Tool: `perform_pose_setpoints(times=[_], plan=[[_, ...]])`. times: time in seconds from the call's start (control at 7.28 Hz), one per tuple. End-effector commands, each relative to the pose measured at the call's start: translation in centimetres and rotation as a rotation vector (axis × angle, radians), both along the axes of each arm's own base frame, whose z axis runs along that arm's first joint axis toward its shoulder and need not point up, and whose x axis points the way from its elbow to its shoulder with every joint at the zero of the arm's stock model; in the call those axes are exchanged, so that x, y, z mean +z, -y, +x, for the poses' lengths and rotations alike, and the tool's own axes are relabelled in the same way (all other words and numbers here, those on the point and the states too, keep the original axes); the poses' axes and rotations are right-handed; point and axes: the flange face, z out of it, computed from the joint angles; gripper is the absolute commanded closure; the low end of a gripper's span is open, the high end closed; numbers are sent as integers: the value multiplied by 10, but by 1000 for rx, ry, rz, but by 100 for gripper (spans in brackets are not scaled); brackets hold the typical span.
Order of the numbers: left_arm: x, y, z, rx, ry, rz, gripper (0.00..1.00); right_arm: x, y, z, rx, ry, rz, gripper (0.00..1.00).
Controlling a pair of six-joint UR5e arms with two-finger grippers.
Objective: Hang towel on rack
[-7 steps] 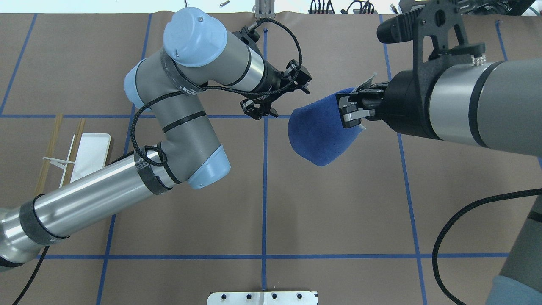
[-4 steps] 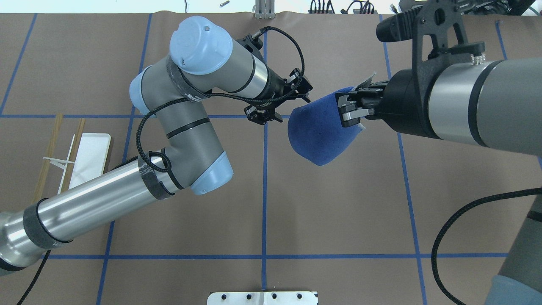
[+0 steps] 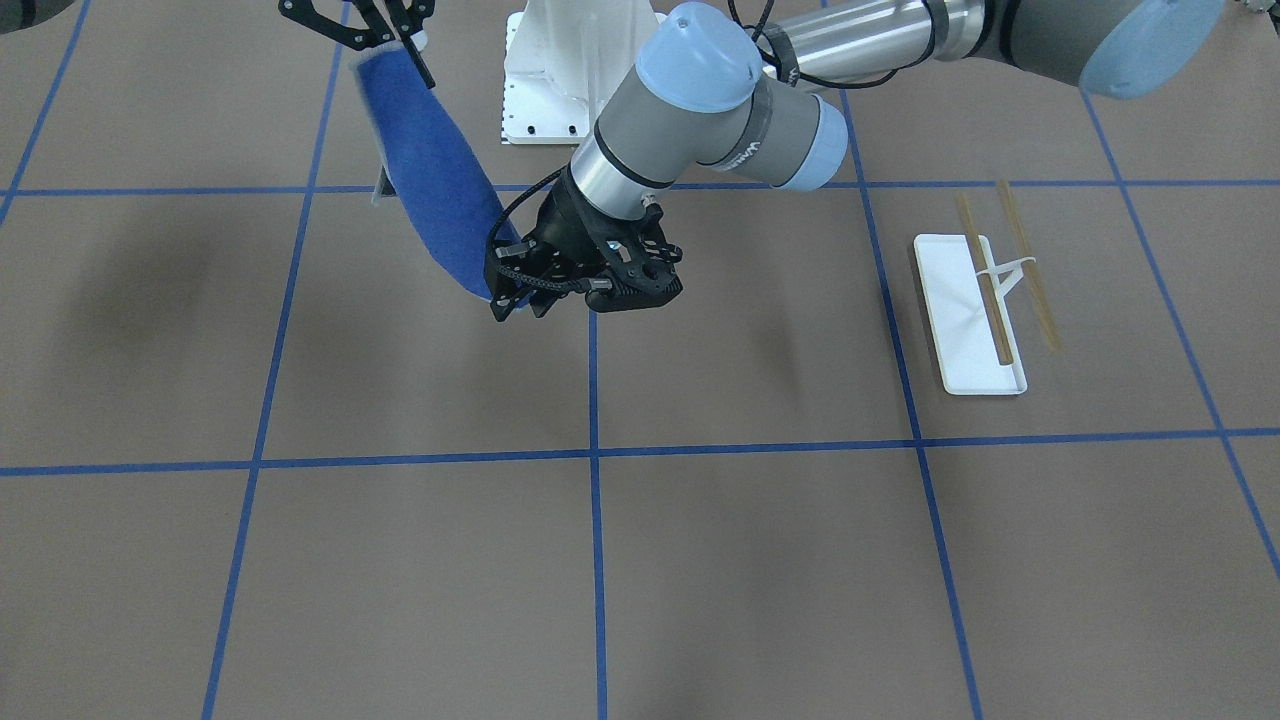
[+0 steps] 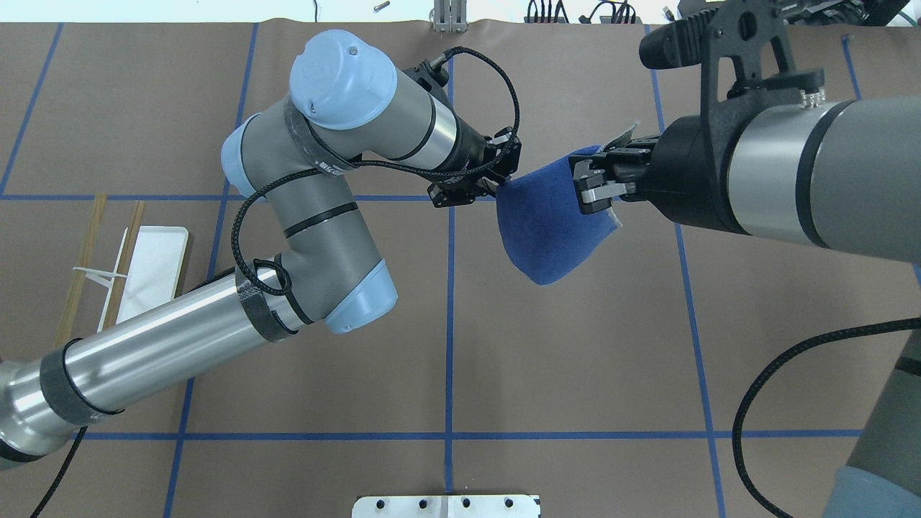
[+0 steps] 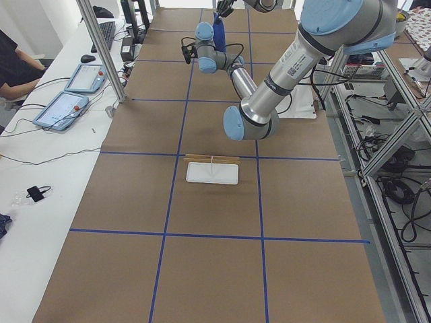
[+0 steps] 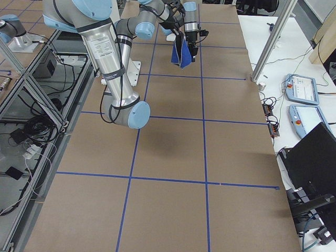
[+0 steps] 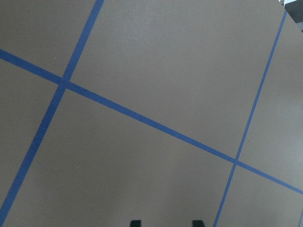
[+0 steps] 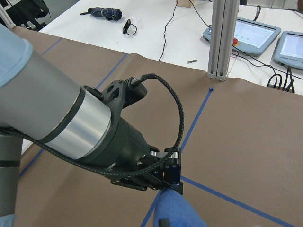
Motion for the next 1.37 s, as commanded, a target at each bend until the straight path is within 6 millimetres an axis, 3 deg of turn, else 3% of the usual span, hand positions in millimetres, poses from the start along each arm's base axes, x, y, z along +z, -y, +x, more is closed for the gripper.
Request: perform_pose_setpoints(times=[0.0, 0.14, 0.27, 0.41, 0.69, 0.82, 0.96, 1.24], plan=[[0, 1, -1, -1, 0, 0, 100, 0, 0, 0, -2, -1, -1, 100], [0, 3, -3, -6, 0, 0, 100, 0, 0, 1, -3, 2, -3, 100], [-2, 14, -15, -26, -3, 1, 100, 2, -4, 9, 10, 28, -37, 18], [-2, 27, -30, -45, -6, 5, 100, 2, -8, 14, 12, 40, -50, 0], [12, 63, -81, -13, -9, -28, 100, 23, 1, 23, 31, -3, -82, 0], [21, 75, -109, 11, -16, -46, 100, 35, 18, 42, 42, -62, -154, 0], [35, 77, -131, 30, -20, -58, 100, 44, 34, 62, 42, -86, -207, 0], [52, 73, -170, 53, -34, -72, 100, 71, 69, 74, 34, -158, -241, 0]])
